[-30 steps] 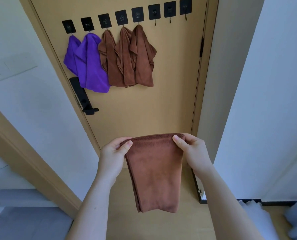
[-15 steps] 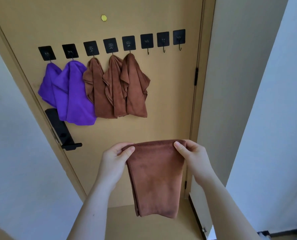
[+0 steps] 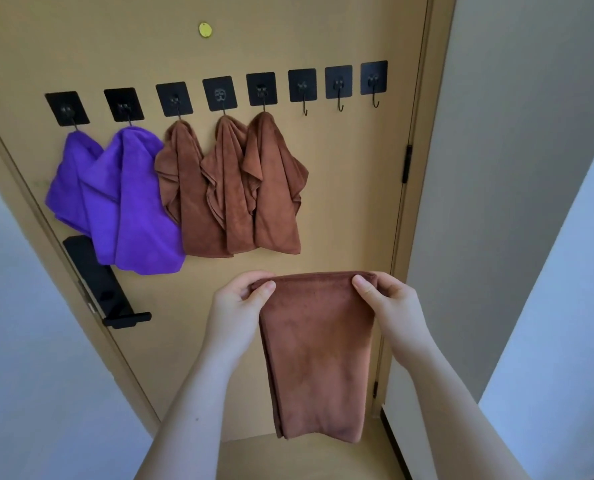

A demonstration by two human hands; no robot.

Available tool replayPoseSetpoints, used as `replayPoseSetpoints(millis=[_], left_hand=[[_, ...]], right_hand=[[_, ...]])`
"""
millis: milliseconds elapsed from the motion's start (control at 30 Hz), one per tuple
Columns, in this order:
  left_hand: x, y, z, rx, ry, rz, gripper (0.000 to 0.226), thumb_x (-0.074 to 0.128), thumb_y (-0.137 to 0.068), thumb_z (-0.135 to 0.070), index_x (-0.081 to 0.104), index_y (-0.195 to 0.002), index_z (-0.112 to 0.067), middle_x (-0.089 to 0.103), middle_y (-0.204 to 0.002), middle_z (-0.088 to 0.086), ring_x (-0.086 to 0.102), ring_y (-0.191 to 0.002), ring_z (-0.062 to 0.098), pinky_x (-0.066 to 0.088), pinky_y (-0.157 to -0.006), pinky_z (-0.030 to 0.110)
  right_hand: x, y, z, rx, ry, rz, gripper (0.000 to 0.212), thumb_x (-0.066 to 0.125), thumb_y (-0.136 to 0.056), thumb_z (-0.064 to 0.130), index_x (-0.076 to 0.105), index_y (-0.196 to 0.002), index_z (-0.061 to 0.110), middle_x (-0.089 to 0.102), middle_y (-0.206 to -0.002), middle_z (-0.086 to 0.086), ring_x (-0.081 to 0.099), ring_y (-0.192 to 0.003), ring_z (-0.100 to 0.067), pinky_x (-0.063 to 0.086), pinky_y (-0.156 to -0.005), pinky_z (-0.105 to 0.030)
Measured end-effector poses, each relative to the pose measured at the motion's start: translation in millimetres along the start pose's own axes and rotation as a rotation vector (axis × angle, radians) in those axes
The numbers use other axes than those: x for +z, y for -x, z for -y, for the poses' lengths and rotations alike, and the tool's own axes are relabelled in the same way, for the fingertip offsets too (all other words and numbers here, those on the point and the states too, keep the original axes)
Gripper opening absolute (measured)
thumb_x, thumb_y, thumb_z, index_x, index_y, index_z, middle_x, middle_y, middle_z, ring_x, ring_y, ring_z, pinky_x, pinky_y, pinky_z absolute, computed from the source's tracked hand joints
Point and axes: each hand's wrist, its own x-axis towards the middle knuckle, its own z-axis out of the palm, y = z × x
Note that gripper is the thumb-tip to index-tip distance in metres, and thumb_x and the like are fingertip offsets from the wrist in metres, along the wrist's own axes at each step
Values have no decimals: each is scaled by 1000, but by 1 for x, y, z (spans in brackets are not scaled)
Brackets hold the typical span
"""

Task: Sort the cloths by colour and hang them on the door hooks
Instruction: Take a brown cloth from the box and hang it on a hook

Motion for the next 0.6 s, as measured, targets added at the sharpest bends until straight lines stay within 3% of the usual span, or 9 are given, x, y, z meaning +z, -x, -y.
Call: replayPoseSetpoints(millis=[100,233,467,600], left_hand=[[4,-18,2,7,-2,8,28,69,-96,-16,78,-92,-43,76,-94,-16,71,-99,11,55,-100,47],[11,-50,-3,76,-27,10,29,67,-97,-15,78,-94,-42,76,-102,-17,69,-106,10,52,-104,45],[28,-114,-15,78,-54,57,38,60,-99,-7,80,-95,-39,77,-102,-10,70,-106,16,52,-104,51],[42,-149,-21,47,-105,80,38,57,-100,-8,79,-99,-39,76,-110,-13,68,-113,14,50,-107,49]], right_hand=[[4,-18,2,-11,2,-1,38,67,-98,35,67,-101,-2,68,-108,-21,62,-87,-12,51,-85,-35],[9,-45,10,-21,-27,-13,23,67,-98,32,75,-95,10,75,-104,-9,71,-96,-20,57,-92,-41],[10,-112,27,-46,-107,48,20,66,-99,30,78,-95,14,78,-99,-1,73,-96,-16,58,-76,-23],[10,-154,36,-9,-202,99,20,69,-96,27,78,-87,11,79,-96,-2,74,-85,-15,57,-69,-23]])
